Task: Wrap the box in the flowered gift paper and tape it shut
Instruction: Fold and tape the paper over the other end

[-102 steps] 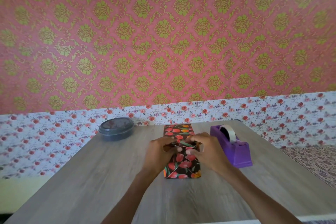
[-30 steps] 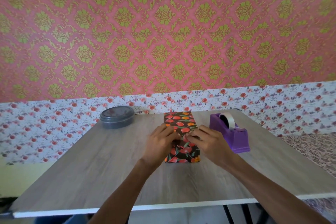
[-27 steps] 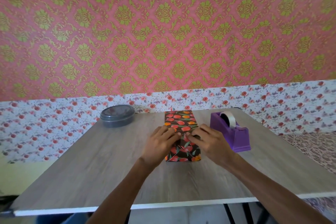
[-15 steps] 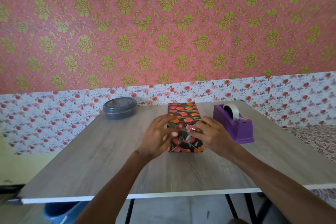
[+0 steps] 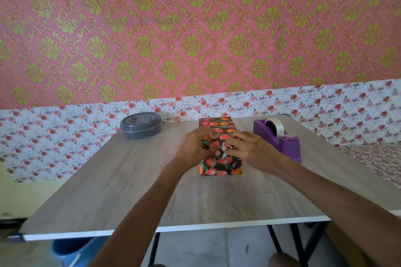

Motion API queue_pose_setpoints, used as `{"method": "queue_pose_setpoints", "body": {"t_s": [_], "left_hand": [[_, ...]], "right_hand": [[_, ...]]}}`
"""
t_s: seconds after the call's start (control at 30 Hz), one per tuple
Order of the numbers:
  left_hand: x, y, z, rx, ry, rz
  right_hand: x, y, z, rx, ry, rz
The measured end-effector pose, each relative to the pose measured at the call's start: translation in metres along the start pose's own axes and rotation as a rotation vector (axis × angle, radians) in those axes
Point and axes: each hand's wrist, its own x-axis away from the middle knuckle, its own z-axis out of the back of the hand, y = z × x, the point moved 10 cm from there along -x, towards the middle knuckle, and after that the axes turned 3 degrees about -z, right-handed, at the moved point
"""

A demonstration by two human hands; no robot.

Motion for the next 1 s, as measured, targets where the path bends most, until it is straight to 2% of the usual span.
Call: {"method": "queue_pose_setpoints", "body": {"t_s": [0.13,0.3,0.47,0.63,0.7,0.77,0.83,0.87,0.93,1.0], "left_hand": [[0.003,0.004,-0.004,-0.034,0.008,0.006],[0.002,0.006,-0.004,-0.077,0.013,-0.009],[0.003,0.007,-0.012,-0.155,0.025,-0.026],[0.003,0.009,-0.014,-0.216,0.047,-0.026],[0.001,0.009,-0.018,-0.243,0.041,-0.028],[-0.002,0.008,-0.021,-0.262,0.022,-0.024],[-0.007,0.009,-0.025,-0.277,-0.008,-0.026],[-0.010,0.010,-0.028,-0.283,-0.032,-0.030],[-0.016,0.014,-0.036,-0.288,-0.068,-0.049],[-0.021,0.020,-0.043,-0.278,-0.062,-0.067]], "right_hand": [[0.007,-0.001,-0.008,0.065,-0.049,0.069],[0.024,-0.007,-0.006,0.161,0.014,0.139],[0.037,-0.012,-0.008,0.188,0.033,0.092],[0.041,-0.004,-0.002,0.082,0.009,0.025],[0.037,0.008,0.007,-0.006,0.063,-0.126],[0.040,0.041,0.013,-0.167,0.138,-0.494],[0.057,0.070,-0.012,-0.423,0.041,-0.880],[0.065,0.073,-0.029,-0.599,-0.035,-1.006],[0.069,0.072,-0.048,-0.789,-0.119,-1.082],[0.070,0.071,-0.048,-0.746,-0.126,-1.083]]}}
